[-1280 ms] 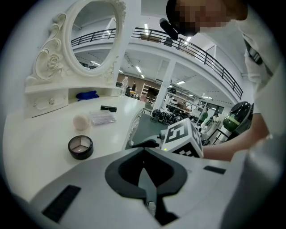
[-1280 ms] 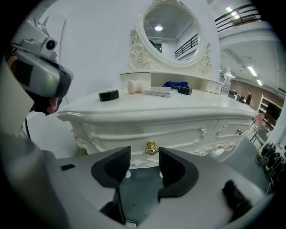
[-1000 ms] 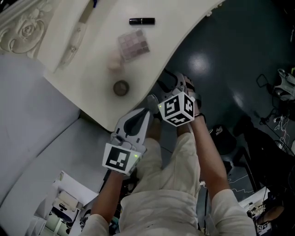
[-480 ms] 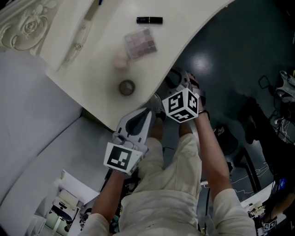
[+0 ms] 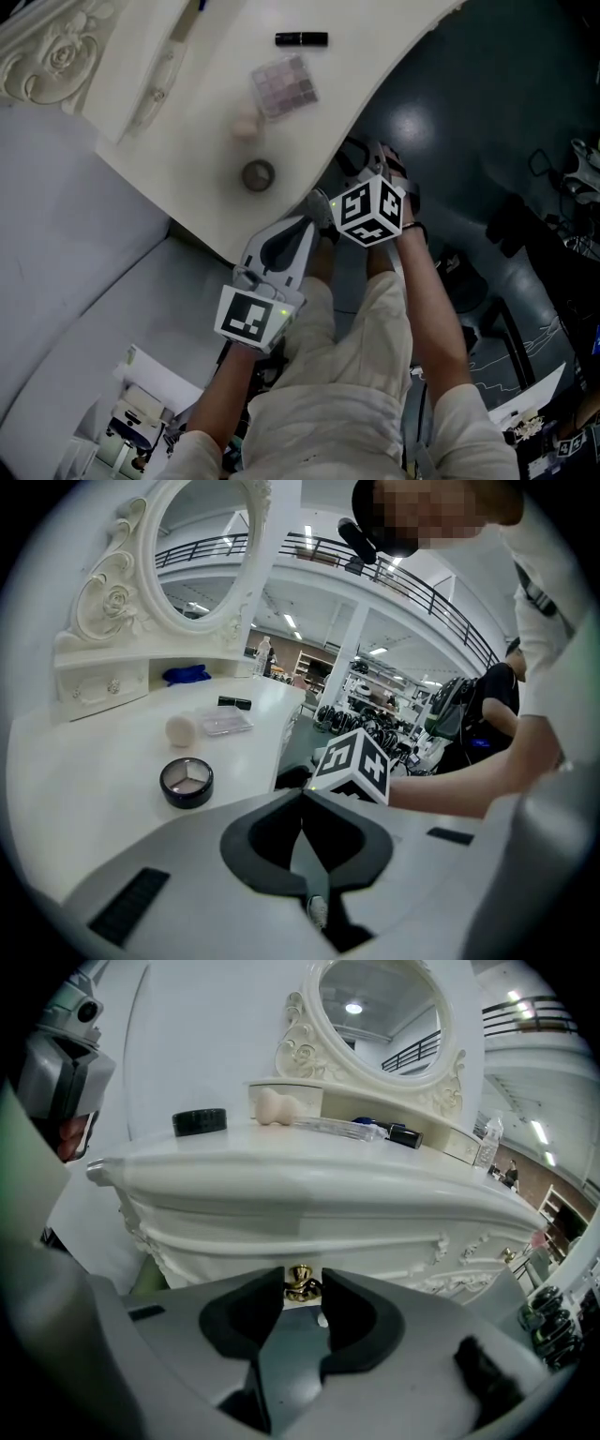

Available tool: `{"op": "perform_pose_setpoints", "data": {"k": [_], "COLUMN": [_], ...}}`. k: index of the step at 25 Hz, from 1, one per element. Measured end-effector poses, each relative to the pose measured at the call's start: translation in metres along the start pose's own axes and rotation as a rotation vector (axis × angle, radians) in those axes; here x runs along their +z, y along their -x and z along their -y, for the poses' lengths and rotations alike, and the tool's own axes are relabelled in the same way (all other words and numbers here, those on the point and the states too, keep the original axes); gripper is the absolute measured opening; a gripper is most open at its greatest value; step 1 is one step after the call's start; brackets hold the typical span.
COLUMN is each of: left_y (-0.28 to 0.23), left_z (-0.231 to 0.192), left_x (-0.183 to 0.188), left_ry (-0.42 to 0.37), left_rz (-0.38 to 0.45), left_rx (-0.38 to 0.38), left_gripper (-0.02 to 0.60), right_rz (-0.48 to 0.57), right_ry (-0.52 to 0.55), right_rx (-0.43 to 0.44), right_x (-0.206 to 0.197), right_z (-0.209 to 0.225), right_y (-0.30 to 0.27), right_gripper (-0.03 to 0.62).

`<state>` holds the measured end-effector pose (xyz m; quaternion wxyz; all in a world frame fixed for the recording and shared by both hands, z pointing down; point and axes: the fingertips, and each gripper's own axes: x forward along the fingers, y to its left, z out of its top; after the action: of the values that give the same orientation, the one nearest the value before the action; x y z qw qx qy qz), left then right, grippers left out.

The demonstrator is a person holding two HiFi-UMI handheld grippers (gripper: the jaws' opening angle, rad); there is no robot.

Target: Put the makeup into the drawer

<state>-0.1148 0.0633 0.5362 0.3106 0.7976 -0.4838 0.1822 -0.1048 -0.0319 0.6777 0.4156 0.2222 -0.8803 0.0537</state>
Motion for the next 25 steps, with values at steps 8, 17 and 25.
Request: {"op": "perform_pose_setpoints", "data": {"k": [8, 17, 25], "left_y": [-0.002, -0.009, -0.014], "left_z": [0.005, 0.022, 0.035], "left_x": [-0.003, 0.0, -0.001], "left_ry": [0.011, -0.018, -0.029], "left_rz": [-0.006, -0.004, -0.004], "left_rx": [-0.018, -0.043, -0.05], "left_gripper": [0.011, 0.011, 0.011], "right_rz": [-0.048, -0.112, -0.155], "right_ry": [-0.026, -0.052, -0.068], "right_rx": [0.005, -0.017, -0.023], "right_x": [-0.032, -0.079, -0.116], "right_z": [-0.003, -0.005, -0.008], "right_y": [0.026, 0.066, 0.097], "right_gripper": [0.127, 0.127, 0.127]}}
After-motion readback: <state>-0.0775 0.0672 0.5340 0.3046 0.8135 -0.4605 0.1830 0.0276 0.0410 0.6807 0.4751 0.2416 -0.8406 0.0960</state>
